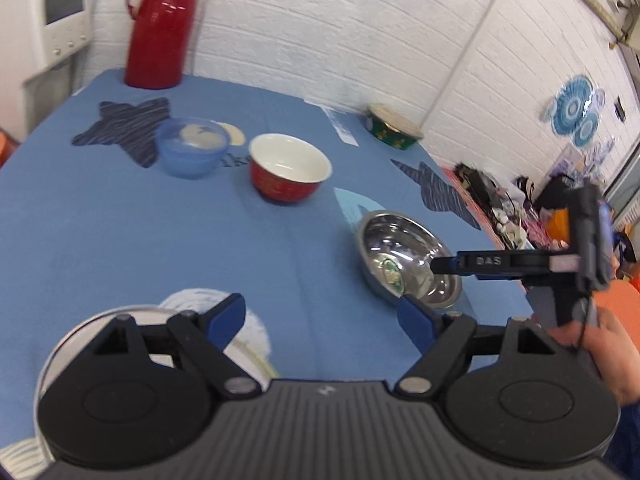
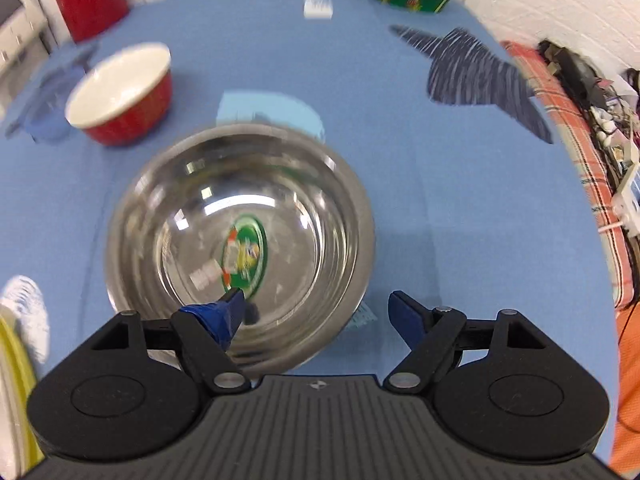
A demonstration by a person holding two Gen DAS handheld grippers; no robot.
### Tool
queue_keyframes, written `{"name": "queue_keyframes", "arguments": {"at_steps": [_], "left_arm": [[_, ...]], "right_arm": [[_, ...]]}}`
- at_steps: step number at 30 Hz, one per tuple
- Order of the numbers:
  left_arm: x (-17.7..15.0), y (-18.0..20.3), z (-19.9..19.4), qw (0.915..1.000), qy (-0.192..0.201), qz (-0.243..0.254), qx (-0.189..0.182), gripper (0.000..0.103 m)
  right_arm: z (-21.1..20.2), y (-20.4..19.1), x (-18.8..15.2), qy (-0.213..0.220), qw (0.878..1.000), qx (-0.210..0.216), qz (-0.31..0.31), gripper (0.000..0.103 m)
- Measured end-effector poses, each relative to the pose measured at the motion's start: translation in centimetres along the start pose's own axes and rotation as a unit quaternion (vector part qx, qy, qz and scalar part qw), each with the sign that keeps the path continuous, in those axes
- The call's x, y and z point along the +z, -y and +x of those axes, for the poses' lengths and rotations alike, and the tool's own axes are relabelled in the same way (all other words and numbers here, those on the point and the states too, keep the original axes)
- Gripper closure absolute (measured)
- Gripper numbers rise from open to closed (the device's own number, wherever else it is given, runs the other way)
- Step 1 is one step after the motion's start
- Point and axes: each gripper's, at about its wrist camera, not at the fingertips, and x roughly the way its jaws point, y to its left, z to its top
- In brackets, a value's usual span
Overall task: Organize plates and bowls
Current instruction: 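Reach the right tool to the steel bowl rim and close on it, then close the left tool on the steel bowl rim while the right tool holds it, then carry the steel bowl with both tools beside the plate stack and open both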
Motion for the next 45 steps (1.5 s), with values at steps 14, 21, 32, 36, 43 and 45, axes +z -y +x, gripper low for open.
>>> {"name": "queue_keyframes", "arguments": {"at_steps": [14,21,32,36,43,45], "left_arm": [[5.0,4.4,17.7,0.9891,-0.124,0.036,0.071,0.025],[4.5,3.9,19.0,0.9869,-0.134,0.043,0.078,0.028],[4.2,4.0,19.0,0.9869,-0.120,0.065,0.086,0.028],[3.8,5.1,19.0,0.9827,-0.109,0.104,0.108,0.060],[2.9,5.0,16.9,0.9844,-0.140,0.083,0.067,0.091],[2.1,5.0,15.1,0.9850,-0.138,0.085,0.060,0.091]], "right_arm": [[3.2,2.4,0.0,0.020,0.998,0.042,0.037,0.037],[4.1,1.8,-0.2,0.029,0.999,0.020,-0.033,0.033],[3.6,1.0,0.3,0.033,0.996,0.051,-0.064,0.033],[3.9,1.2,-0.1,0.039,0.994,0.082,-0.066,0.038],[2.5,-0.4,-1.0,0.043,0.991,0.097,-0.084,0.075],[1.7,-0.7,-1.6,0.045,0.991,0.097,-0.082,0.075]]}}
